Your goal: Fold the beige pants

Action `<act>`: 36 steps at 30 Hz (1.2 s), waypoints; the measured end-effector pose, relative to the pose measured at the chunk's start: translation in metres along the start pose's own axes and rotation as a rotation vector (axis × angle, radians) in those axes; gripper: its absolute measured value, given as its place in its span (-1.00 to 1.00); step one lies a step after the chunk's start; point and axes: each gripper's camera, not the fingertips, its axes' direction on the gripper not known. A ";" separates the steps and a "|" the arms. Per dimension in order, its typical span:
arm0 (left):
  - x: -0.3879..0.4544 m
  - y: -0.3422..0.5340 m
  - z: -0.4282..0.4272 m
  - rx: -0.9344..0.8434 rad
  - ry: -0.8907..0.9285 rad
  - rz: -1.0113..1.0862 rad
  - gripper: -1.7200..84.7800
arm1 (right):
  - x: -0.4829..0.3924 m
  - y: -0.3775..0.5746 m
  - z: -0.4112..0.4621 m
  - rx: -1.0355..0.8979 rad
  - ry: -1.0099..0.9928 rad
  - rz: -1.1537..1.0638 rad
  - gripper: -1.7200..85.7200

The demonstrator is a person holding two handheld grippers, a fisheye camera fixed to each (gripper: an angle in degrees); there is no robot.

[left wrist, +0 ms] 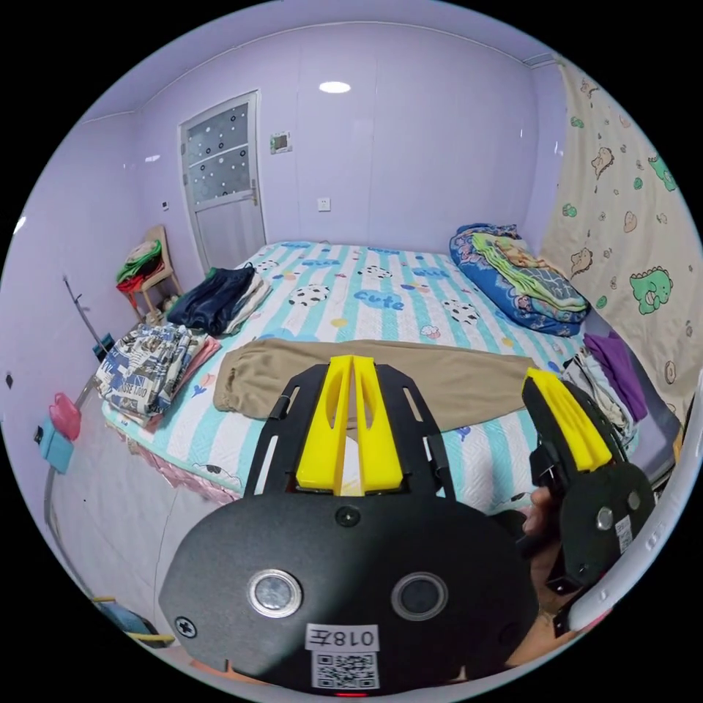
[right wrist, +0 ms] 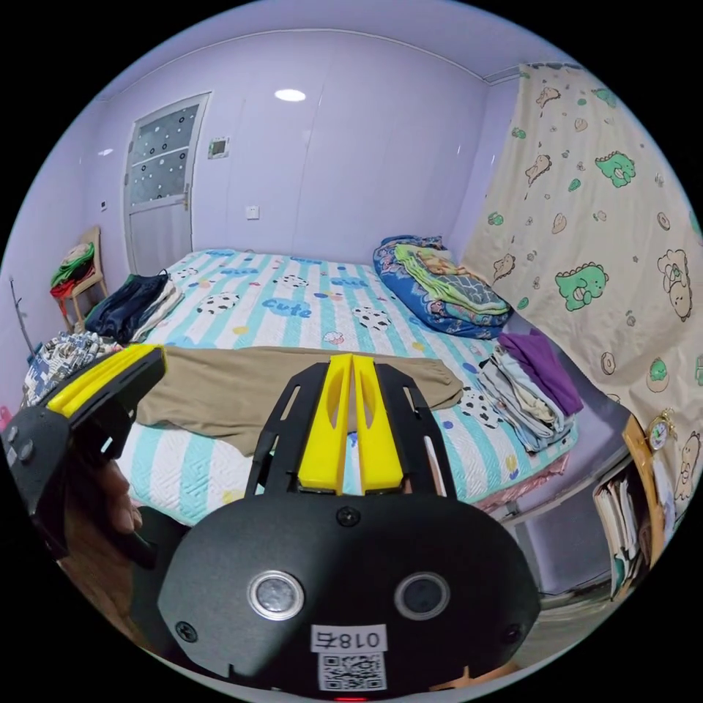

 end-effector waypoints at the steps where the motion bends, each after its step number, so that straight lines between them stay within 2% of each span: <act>1: 0.001 0.005 -0.006 0.052 -0.015 0.009 -0.98 | 0.000 0.001 0.000 -0.004 0.002 -0.001 -0.98; 3: 0.003 0.012 -0.015 0.123 -0.036 0.010 -0.98 | 0.002 -0.001 0.001 -0.055 0.027 0.024 -0.98; 5: 0.006 0.015 -0.018 0.121 -0.013 0.029 -0.98 | 0.005 -0.001 0.002 -0.064 0.009 0.018 -0.98; 10: 0.013 0.018 -0.014 0.103 0.003 0.066 -0.98 | 0.034 0.005 0.005 -0.032 -0.242 -0.005 -0.98; 16: 0.036 0.021 -0.008 0.072 -0.015 0.095 -0.98 | 0.085 0.022 -0.005 0.167 -0.594 -0.077 -0.98; 20: 0.053 0.020 0.009 -0.019 -0.062 0.082 -0.98 | 0.092 0.019 0.002 0.104 -0.512 -0.093 -0.98; 26: 0.059 0.038 0.015 0.105 0.105 0.126 -0.98 | 0.102 0.026 0.012 0.079 -0.450 -0.081 -0.98; 30: 0.068 0.047 0.027 0.132 0.140 0.176 -0.98 | 0.117 0.046 0.002 0.258 -0.505 -0.121 -0.98; 33: 0.077 0.051 0.043 0.119 0.074 0.167 -0.98 | 0.129 0.050 0.009 0.272 -0.559 -0.135 -0.97; 36: 0.081 0.056 0.056 0.145 0.117 0.142 -0.98 | 0.142 0.055 0.018 0.281 -0.580 -0.127 -0.97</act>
